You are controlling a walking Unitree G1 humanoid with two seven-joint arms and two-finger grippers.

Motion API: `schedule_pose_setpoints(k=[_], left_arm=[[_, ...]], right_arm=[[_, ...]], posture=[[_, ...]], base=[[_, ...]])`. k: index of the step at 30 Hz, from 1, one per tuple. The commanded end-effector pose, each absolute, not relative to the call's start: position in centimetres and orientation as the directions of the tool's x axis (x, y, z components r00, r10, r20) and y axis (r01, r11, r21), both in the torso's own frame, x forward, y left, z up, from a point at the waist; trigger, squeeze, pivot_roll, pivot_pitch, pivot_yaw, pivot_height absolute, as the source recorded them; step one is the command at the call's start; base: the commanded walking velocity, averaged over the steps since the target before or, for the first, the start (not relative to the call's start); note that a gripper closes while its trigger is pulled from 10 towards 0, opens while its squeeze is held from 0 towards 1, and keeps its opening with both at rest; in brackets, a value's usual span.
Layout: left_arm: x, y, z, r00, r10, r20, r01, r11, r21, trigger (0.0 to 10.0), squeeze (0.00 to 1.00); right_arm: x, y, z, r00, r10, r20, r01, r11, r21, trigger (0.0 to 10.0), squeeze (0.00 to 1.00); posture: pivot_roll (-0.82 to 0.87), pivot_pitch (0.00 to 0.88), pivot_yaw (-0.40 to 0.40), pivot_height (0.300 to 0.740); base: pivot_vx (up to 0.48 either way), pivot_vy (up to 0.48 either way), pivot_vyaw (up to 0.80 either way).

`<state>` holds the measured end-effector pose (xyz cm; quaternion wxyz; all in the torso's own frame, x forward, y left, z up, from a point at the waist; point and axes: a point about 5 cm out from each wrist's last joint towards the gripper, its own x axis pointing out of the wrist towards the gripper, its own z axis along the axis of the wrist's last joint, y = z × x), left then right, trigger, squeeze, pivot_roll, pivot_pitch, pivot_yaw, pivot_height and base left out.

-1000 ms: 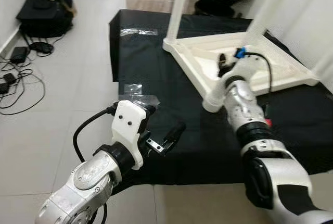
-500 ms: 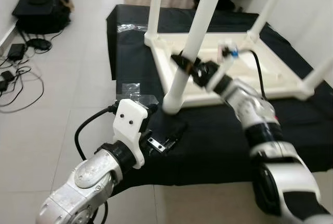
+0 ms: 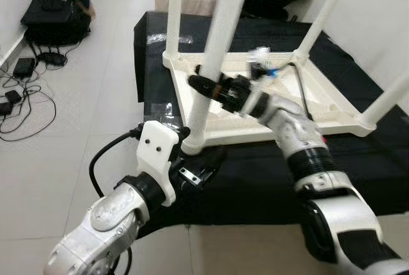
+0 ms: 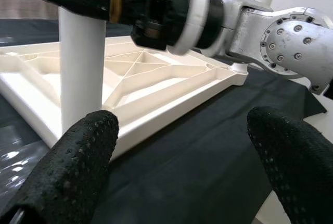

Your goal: Building children table

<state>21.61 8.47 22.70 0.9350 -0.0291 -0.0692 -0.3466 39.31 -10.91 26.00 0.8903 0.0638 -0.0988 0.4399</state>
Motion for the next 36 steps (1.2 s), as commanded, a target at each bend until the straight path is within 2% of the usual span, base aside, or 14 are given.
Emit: schedule_pose_setpoints(k=[1, 2, 3, 4, 5, 8, 14, 20, 21, 24, 25, 26, 27, 36], left_arm=[[21.5, 8.5, 22.6, 0.751, -0.645, 0.142, 0.652, 0.758, -0.002, 10.0, 0.0], [21.5, 8.5, 22.6, 0.751, -0.645, 0.142, 0.652, 0.758, -0.002, 10.0, 0.0], [21.5, 8.5, 22.5, 0.751, -0.644, 0.142, 0.651, 0.759, -0.003, 10.0, 0.0], [21.5, 8.5, 22.5, 0.751, -0.644, 0.142, 0.651, 0.759, -0.003, 10.0, 0.0], [21.5, 8.5, 22.5, 0.751, -0.644, 0.143, 0.651, 0.759, -0.003, 10.0, 0.0], [21.5, 8.4, 22.6, 0.75, -0.645, 0.145, 0.652, 0.758, -0.003, 10.0, 0.0], [21.5, 8.4, 22.6, 0.751, -0.644, 0.147, 0.651, 0.759, -0.002, 10.0, 0.0], [21.5, 8.4, 22.5, 0.753, -0.642, 0.145, 0.65, 0.76, -0.003, 10.0, 0.0], [21.5, 8.4, 22.5, 0.752, -0.643, 0.145, 0.65, 0.76, -0.003, 10.0, 0.0], [21.5, 8.4, 22.5, 0.752, -0.643, 0.144, 0.651, 0.759, -0.004, 10.0, 0.0], [21.5, 8.4, 22.5, 0.752, -0.643, 0.144, 0.651, 0.759, -0.004, 10.0, 0.0], [21.5, 8.4, 22.5, 0.752, -0.644, 0.143, 0.651, 0.759, -0.004, 10.0, 0.0], [21.5, 8.4, 22.5, 0.752, -0.644, 0.143, 0.651, 0.759, -0.004, 10.0, 0.0], [21.4, 8.3, 22.4, 0.752, -0.643, 0.145, 0.65, 0.76, -0.003, 10.0, 0.0]], right_arm=[[40.2, -13.1, 24.4, 0.76, 0.628, 0.167, -0.646, 0.758, 0.091, 0.0, 0.0], [40.4, -13.4, 24.4, 0.785, 0.597, 0.165, -0.615, 0.783, 0.089, 0.0, 0.0], [41.2, -15.3, 24.2, 0.917, 0.382, 0.115, -0.391, 0.917, 0.075, 0.0, 0.0], [41.2, -15.3, 24.2, 0.917, 0.382, 0.115, -0.391, 0.917, 0.075, 0.0, 0.0], [41.5, -18.9, 23.8, 0.998, -0.021, 0.067, 0.019, 0.999, 0.028, 0.0, 0.0], [41.1, -21.1, 23.5, 0.966, -0.252, 0.06, 0.251, 0.968, 0.016, 0.0, 0.0], [40.7, -21.4, 22.9, 0.927, -0.371, 0.058, 0.369, 0.929, 0.037, 0.0, 0.0], [40.8, -17.7, 22.5, 0.961, -0.269, 0.071, 0.261, 0.96, 0.097, 0.0, 0.0], [40.9, -15.8, 22.9, 0.978, -0.179, 0.11, 0.166, 0.979, 0.115, 10.0, 0.0], [41.0, -13.8, 23.4, 0.986, -0.064, 0.156, 0.045, 0.991, 0.128, 10.0, 0.0], [41.0, -13.4, 23.8, 0.983, -0.039, 0.18, 0.015, 0.991, 0.133, 10.0, 0.47], [41.1, -13.3, 24.0, 0.981, -0.024, 0.192, -0.003, 0.99, 0.138, 10.0, 0.47], [41.1, -13.2, 24.2, 0.979, -0.017, 0.201, -0.011, 0.99, 0.141, 10.0, 0.0], [41.5, -13.1, 25.5, 0.911, 0.341, 0.232, -0.401, 0.862, 0.31, 10.0, 0.0]], posture=[[0.07, 0.145, -0.153, 0.74], [0.07, 0.145, -0.153, 0.74], [0.06, 0.144, -0.151, 0.74], [0.06, 0.144, -0.151, 0.74], [0.06, 0.143, -0.151, 0.74], [0.06, 0.142, -0.151, 0.74], [0.06, 0.141, -0.15, 0.74], [0.06, 0.137, -0.15, 0.74], [0.06, 0.137, -0.15, 0.74], [0.07, 0.132, -0.149, 0.74], [0.07, 0.132, -0.149, 0.74], [0.07, 0.132, -0.149, 0.74], [0.07, 0.132, -0.149, 0.74], [0.06, 0.12, -0.155, 0.74]], base=[[0.0, 0.0, 0.0], [0.0, 0.0, 0.0], [0.0, 0.0, 0.0], [0.0, 0.0, 0.0], [0.0, 0.0, 0.0], [0.0, 0.0, 0.0], [0.0, 0.0, 0.0], [0.0, 0.0, 0.0], [0.0, 0.0, 0.0], [0.0, 0.0, 0.0], [0.0, 0.0, 0.0], [0.0, 0.0, 0.0], [0.0, 0.0, 0.0], [0.0, 0.0, 0.0]])
